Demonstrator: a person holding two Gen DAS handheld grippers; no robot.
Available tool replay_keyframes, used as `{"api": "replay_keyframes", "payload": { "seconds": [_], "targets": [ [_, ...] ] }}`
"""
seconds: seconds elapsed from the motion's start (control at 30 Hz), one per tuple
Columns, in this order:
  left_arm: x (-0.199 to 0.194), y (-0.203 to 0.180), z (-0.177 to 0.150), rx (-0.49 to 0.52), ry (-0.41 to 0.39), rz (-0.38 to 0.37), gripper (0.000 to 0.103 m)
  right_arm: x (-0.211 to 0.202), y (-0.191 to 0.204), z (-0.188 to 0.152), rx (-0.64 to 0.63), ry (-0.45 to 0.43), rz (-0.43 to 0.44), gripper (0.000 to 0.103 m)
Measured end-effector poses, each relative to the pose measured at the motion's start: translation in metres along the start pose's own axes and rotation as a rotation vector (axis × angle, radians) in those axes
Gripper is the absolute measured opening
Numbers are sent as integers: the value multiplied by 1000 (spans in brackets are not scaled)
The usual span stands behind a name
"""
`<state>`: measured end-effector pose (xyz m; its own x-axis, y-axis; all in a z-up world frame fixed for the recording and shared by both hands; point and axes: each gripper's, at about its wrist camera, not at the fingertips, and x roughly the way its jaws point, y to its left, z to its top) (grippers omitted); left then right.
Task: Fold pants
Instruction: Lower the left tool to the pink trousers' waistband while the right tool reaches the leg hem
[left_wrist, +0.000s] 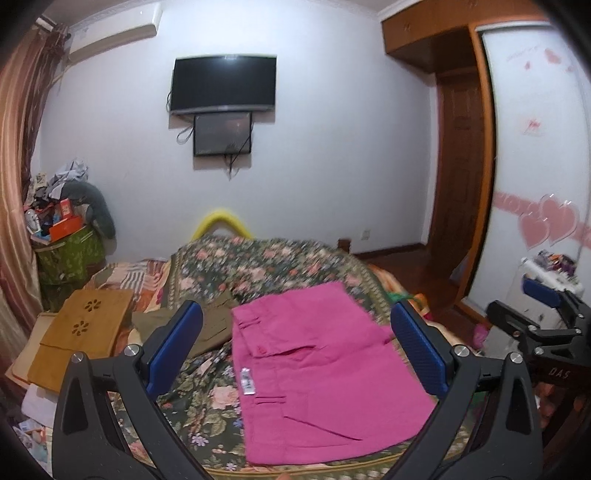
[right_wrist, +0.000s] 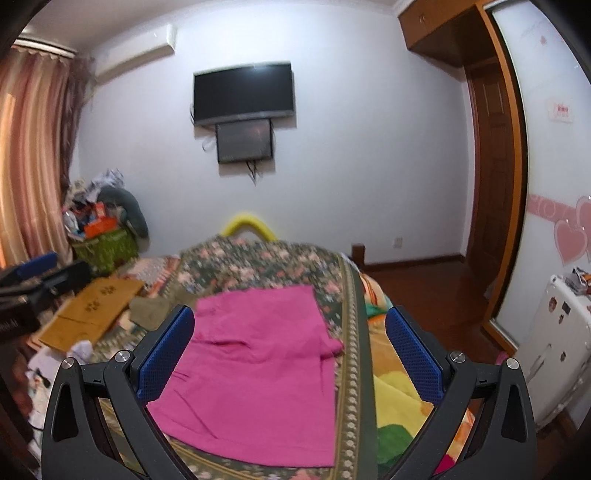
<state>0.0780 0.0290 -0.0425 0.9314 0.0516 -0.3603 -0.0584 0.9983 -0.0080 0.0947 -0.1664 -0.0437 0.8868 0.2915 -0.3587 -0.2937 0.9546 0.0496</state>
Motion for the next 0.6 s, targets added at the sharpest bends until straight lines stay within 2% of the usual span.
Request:
{"api": "replay_keyframes", "payload": {
  "seconds": [0.33,0.6],
  "targets": [
    [118,35,-35,-14,271,36,103,81,-40,-41,-41,228,-86,103],
    [200,62,-76,-51,475,35,102,136,-56,-63,-44,372,-62,103]
  ]
}}
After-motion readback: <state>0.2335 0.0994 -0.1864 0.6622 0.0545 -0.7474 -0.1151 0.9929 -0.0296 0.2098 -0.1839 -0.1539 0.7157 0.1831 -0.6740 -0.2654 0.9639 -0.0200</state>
